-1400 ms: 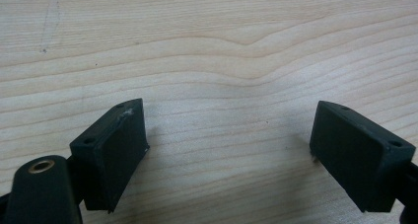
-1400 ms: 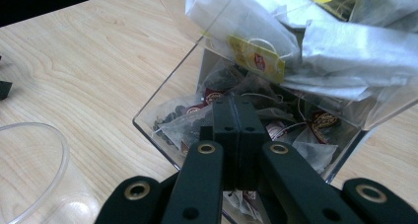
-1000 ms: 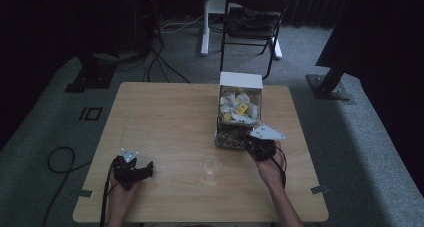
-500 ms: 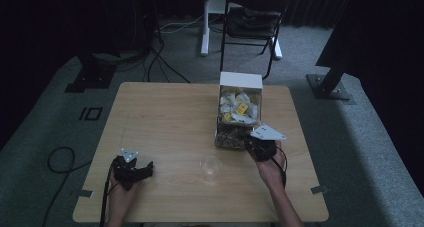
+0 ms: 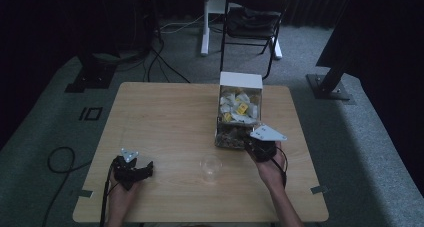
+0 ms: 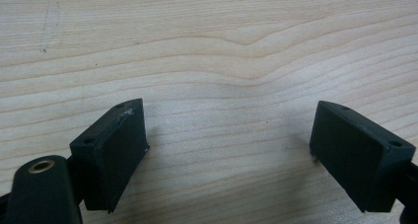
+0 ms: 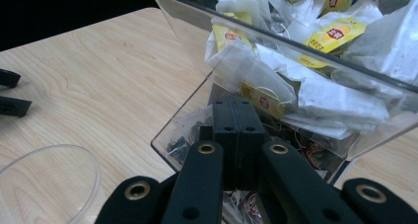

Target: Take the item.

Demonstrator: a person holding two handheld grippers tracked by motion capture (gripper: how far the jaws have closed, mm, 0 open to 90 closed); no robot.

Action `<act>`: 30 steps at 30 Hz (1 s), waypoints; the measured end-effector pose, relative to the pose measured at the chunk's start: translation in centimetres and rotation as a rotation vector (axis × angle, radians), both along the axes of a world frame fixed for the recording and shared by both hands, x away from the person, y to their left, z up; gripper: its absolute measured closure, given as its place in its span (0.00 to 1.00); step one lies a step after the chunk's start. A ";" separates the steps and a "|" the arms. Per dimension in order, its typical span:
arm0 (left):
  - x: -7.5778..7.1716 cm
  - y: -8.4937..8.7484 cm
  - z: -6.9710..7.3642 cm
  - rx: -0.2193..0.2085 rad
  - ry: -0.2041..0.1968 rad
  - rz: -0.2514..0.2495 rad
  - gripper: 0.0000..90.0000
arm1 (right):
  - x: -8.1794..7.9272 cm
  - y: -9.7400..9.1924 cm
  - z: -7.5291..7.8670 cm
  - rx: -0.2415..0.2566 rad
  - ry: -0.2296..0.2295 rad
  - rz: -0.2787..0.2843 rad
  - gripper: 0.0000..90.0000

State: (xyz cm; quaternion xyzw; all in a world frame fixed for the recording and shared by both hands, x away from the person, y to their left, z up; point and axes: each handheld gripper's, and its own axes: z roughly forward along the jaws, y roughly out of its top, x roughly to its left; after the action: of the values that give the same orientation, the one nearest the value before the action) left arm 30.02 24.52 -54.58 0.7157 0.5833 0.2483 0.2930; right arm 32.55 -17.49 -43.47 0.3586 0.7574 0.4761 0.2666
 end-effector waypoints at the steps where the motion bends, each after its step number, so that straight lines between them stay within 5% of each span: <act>1: 0.0 0.0 0.0 0.000 0.000 0.000 0.17 | 0.0 0.0 0.0 0.000 0.000 0.000 1.00; 30: 0.0 0.0 0.0 0.003 0.004 -0.002 0.17 | -1.3 0.7 1.3 -0.002 -0.042 0.045 1.00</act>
State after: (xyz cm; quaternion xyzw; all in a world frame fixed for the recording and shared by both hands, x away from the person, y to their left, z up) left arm 30.01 24.55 -54.56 0.7172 0.5827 0.2476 0.2912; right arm 31.21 -16.76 -42.18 0.3311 0.7599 0.4888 0.2721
